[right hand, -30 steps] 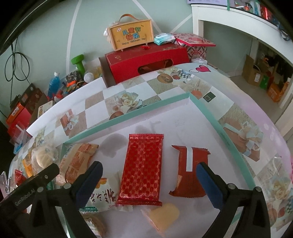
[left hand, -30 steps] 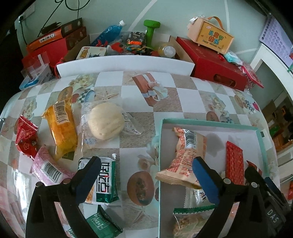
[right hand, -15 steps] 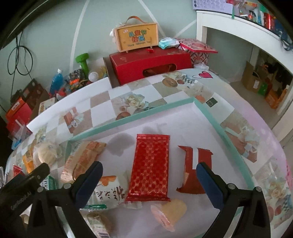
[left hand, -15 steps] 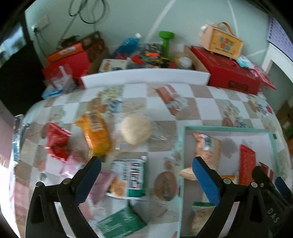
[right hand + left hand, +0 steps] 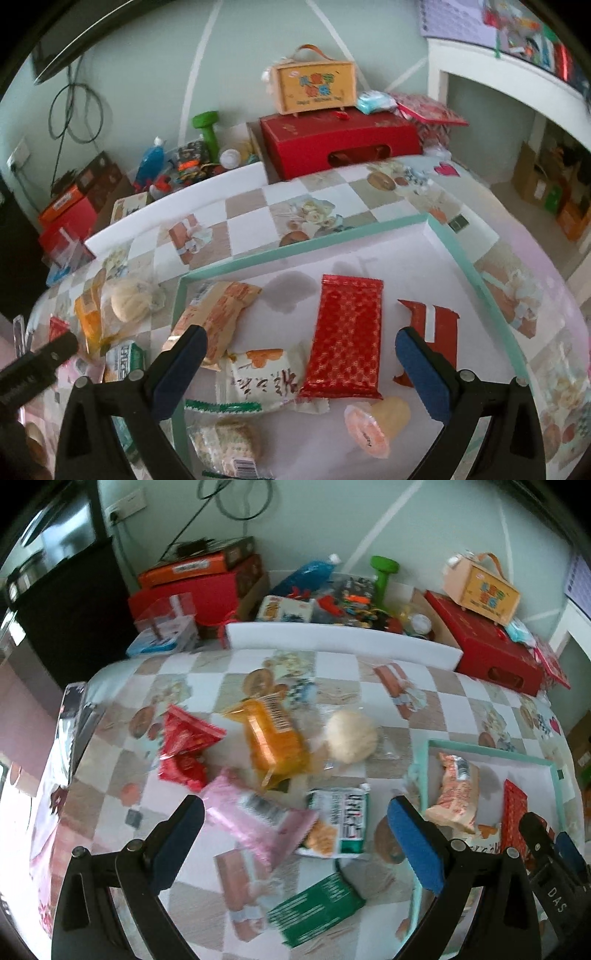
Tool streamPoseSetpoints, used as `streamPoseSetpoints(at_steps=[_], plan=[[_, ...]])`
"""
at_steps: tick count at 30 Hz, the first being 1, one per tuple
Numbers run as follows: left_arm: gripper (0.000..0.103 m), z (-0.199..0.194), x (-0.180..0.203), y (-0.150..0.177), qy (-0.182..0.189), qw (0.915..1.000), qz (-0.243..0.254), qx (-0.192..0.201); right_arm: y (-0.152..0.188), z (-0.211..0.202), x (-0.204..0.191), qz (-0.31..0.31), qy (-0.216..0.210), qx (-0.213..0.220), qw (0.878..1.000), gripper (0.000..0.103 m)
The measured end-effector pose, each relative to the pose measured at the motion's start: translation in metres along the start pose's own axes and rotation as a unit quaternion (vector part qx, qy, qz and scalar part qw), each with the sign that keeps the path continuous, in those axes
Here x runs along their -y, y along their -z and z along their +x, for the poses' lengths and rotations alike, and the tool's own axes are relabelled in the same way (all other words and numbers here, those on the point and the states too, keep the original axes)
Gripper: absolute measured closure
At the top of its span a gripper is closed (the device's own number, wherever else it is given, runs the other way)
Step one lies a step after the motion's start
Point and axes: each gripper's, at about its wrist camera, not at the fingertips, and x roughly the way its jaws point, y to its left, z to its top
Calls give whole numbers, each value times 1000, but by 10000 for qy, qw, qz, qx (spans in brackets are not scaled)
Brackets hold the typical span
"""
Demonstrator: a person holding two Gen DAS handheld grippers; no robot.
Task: Organize snacks
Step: 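Move both open grippers back over the remaining snack pile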
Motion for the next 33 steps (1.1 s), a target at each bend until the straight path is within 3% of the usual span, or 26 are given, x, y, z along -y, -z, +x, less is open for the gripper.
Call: streamPoseSetpoints(at_steps=[7,13,19,33], plan=[[4,3,-52,13,1,9972,-653,-353,6,-11,-30,-459,-117,44,9989,0],[4,9,-84,31,-90,9932,-985,-614,24,-15,-73,-992,-668,-166,9927,0],[4,18,-94,43,-37,9913,-1021,-825,49,-11,-112,-1515,-1006,-516,9820,0],[4,61,-111,59,40,9815,-1246,-1453,86,12,-154,-2109,-1229,-1205,9622,0]])
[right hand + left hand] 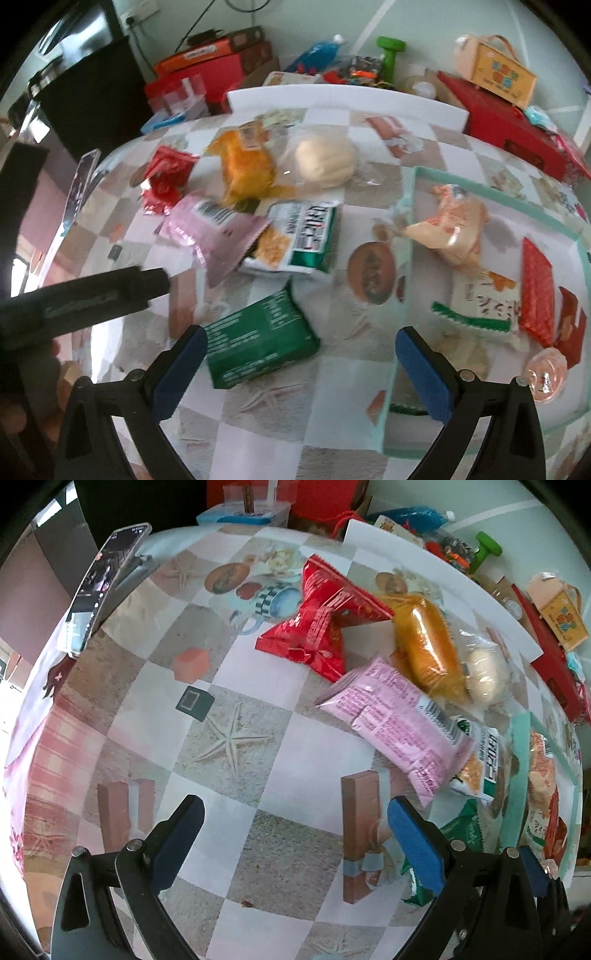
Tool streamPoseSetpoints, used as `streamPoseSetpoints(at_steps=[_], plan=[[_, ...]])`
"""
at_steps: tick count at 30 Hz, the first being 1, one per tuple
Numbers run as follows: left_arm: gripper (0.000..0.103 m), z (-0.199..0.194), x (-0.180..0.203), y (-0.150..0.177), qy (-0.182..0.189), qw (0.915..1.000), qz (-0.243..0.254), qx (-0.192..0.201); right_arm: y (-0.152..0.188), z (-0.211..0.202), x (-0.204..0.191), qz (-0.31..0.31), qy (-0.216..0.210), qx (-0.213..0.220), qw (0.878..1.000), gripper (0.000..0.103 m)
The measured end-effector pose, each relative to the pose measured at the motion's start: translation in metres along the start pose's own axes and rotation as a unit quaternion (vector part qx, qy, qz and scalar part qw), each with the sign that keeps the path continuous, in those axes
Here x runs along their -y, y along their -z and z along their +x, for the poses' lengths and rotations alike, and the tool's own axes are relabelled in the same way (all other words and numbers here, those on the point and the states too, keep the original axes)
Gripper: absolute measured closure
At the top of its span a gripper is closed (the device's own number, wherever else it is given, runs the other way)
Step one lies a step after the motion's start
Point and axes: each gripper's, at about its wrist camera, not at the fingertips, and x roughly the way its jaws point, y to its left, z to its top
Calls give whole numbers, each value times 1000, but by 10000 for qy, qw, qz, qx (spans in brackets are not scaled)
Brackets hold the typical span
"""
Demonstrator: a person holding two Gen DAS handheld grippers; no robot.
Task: Organize snacks
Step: 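Lower the right gripper onto the green rectangular packet and close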
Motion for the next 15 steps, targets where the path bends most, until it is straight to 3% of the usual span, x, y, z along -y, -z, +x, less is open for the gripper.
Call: streamPoseSetpoints(at_steps=[15], plan=[[4,9,-5,-10,48,10000,-55,-27,4,29,-24,-524,1,-433,9977,0]])
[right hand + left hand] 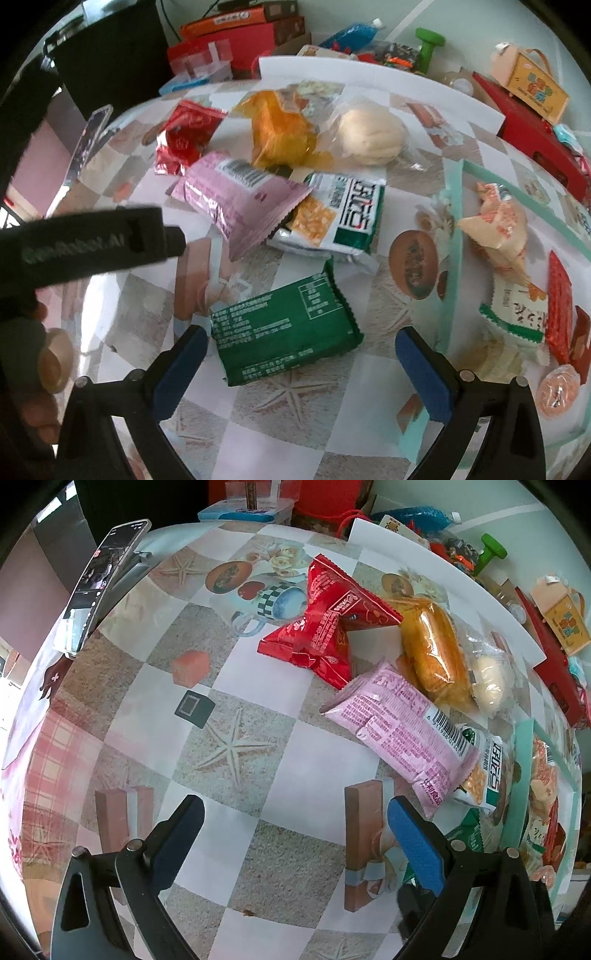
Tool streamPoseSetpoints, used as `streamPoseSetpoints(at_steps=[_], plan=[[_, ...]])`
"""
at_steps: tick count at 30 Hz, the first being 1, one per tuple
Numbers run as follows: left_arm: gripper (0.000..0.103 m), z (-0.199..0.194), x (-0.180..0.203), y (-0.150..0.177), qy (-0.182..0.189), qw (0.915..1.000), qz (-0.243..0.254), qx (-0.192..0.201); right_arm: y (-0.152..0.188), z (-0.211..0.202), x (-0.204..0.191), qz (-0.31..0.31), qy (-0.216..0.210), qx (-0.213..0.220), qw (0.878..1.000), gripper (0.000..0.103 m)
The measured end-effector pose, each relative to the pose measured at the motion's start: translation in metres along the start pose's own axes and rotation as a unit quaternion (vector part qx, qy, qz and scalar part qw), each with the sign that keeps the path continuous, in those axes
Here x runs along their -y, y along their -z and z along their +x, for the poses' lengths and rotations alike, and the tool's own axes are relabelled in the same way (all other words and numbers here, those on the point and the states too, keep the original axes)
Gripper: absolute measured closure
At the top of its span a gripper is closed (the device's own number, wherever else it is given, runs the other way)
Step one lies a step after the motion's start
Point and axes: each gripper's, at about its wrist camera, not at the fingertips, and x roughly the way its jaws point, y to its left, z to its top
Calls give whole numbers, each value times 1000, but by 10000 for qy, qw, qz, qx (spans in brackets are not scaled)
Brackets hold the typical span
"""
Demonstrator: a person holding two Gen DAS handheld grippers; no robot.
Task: Organize snacks
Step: 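Lower the right gripper onto the green rectangular packet and close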
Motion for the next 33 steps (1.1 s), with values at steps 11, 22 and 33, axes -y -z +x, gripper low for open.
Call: streamPoseSetpoints(at_steps=[11,22,33], plan=[[4,-4,7,-6,42,10000,-40,51,-2,14,-2,-117,65,-83,9999,9],[4,-15,2,-6,92,9998,-135,151,-5,9,17,264,-103,44,9996,26],[4,-29,-3,-9,294,9987,-301,295,-9,-14,33,546,-456,277,9971,30]])
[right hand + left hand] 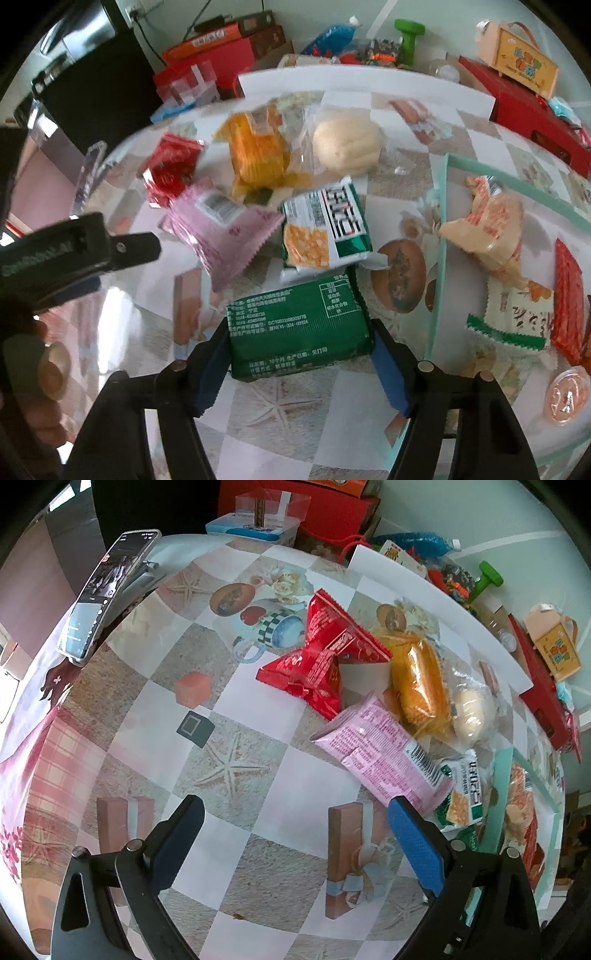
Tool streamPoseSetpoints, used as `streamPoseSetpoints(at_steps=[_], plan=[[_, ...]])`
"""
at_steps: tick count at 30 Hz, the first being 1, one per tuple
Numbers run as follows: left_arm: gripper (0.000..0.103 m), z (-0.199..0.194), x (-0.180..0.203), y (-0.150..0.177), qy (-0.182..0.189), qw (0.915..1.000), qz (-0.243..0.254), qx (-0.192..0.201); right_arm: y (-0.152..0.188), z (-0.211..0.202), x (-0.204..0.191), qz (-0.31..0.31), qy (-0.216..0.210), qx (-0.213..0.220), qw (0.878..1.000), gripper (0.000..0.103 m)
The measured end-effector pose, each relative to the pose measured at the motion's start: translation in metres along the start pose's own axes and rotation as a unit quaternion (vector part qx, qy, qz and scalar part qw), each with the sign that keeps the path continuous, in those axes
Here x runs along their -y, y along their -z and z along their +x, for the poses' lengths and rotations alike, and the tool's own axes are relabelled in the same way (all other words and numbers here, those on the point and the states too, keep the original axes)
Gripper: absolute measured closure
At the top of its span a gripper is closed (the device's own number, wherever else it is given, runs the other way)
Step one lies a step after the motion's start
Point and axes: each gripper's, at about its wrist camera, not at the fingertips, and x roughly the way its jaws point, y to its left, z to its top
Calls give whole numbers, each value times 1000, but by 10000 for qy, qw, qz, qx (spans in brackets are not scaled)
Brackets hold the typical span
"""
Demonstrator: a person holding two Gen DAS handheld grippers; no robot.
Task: Organize snacks
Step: 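Lower the right gripper onto the green rectangular packet and close, then grasp the pink packet with the left gripper while the right holds the green packet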
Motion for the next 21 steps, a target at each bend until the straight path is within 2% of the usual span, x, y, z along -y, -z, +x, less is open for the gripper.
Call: streamPoseSetpoints(at_steps=[11,13,21], plan=[[4,-1,17,-9,184,9996,81,199,-6,-41,13,220,25,637,9977,30],[4,1,23,-8,207,9995,127,220,-7,-44,16,267,150,740,9968,30],[4,21,39,-15,145,9997,104,184,-11,-46,45,654,439,794,9937,30]])
